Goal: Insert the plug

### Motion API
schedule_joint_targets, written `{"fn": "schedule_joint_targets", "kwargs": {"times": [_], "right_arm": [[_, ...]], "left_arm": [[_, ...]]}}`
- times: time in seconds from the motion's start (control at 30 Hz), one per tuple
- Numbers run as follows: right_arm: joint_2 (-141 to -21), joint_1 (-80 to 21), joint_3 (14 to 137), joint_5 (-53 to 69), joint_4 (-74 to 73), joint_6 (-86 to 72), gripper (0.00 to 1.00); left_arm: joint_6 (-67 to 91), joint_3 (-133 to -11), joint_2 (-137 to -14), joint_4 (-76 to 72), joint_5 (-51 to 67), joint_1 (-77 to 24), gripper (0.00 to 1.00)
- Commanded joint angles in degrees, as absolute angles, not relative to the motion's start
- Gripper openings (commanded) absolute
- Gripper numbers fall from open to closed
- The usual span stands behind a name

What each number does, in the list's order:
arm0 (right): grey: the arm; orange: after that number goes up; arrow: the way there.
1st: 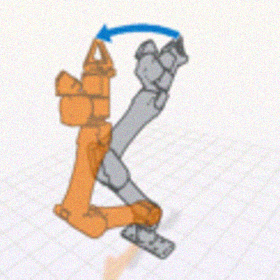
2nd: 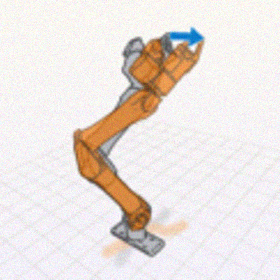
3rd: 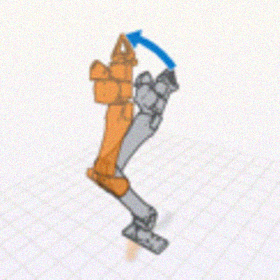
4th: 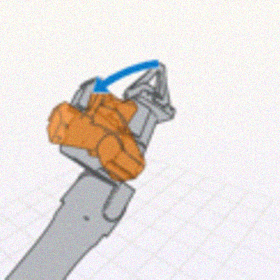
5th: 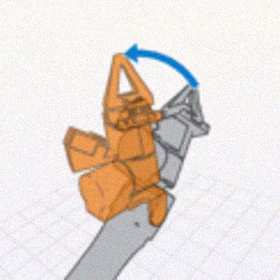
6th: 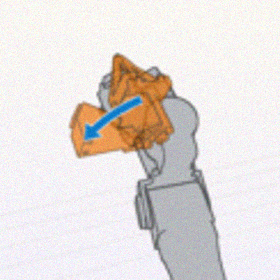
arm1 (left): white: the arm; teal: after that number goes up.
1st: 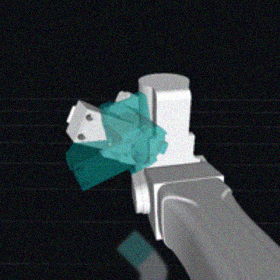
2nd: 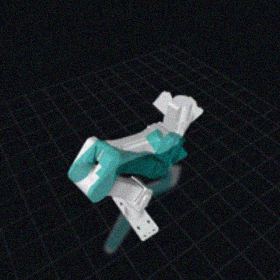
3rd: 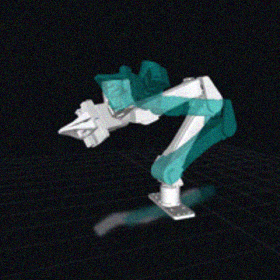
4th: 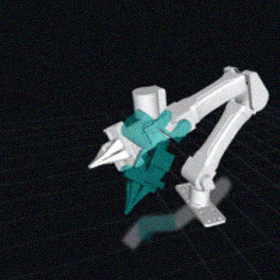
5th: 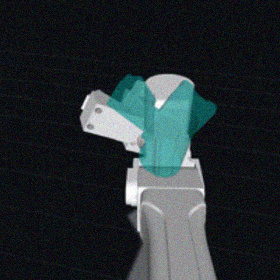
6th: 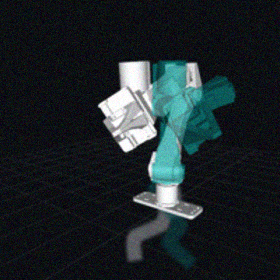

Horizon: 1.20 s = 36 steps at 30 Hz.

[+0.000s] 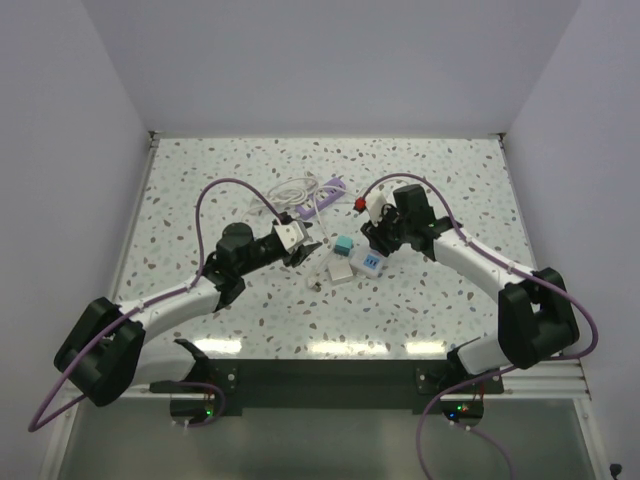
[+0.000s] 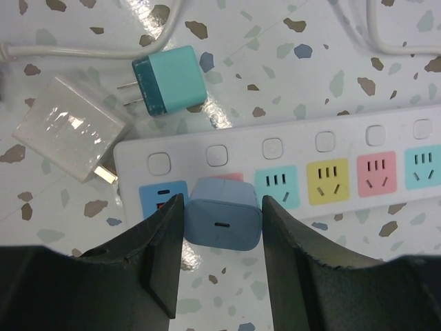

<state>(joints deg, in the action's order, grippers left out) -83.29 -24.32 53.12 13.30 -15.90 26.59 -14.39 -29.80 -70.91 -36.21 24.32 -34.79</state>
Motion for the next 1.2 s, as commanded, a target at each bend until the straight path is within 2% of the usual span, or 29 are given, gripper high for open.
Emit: {"fn": "schedule_joint_targets", "kwargs": {"times": [0.0,1.17], "right_arm": [[-82.80,-24.08,53.79,16.08,-16.26,25.93,0.00],[-85.52,-24.08,55.28,13.45,-18.72,27.16,0.00]], "left_arm": [[-15.38,-32.08,-71.19,-37.00,24.70,-34.72,0.55],[-15.64,-32.34,-71.46,-36.91,25.05,-34.80,0.55]]}}
